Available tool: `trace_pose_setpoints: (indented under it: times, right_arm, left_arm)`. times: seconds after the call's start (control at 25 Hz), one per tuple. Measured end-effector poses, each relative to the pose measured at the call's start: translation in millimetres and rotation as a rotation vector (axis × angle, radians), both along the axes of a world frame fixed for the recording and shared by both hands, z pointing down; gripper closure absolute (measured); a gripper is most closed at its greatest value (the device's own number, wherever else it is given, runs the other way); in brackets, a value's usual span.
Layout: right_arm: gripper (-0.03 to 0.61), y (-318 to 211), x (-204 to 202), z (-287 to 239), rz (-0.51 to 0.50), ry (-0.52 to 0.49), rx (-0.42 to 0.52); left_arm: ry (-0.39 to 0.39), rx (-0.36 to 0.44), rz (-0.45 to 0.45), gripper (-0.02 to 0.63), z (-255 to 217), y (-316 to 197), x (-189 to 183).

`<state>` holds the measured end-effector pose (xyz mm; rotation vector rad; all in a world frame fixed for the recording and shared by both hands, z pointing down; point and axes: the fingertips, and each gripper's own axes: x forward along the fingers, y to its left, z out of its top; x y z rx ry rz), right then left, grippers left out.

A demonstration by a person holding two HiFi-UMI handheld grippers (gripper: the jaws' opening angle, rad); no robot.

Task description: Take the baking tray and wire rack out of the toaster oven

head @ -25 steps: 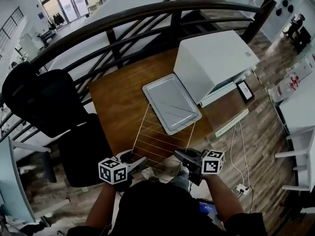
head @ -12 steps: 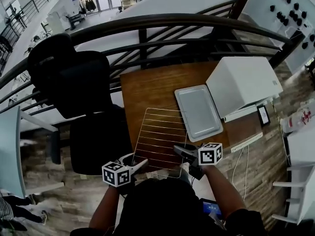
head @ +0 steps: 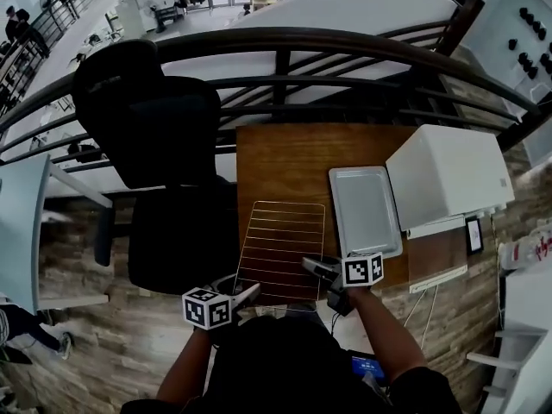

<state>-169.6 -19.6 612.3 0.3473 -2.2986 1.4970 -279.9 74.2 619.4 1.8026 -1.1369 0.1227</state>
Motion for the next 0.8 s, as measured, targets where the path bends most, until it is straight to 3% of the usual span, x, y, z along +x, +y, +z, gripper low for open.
trace_pose_setpoints:
  times: [0.24, 0.48, 0.64, 0.8]
  right_arm:
    - [0.46, -27.7, -25.7, 16.9, -0.013, 0.111, -0.066]
    - [0.465, -53.8, -20.6, 34.3, 0.042, 0.192, -0.072]
    - [0.454, -67.6, -20.2, 41.0, 0.043, 0.25, -0.013]
    - [0.459, -88.7, -18.4, 44.1, 0.023, 0.377, 0.147]
  left_arm:
    - [-0.054, -0.052, -0.004, 0.341, 8.6, -12.1, -16.2]
    - [-0.064, -0.093, -0.004, 0.342, 23.3, -25.4, -6.3]
    - [-0.109, -0.114, -0.005, 0.342, 31.9, -32.8, -5.2]
    - [-0.175, -0.111, -0.014, 0.342, 34.8, -45.3, -14.7]
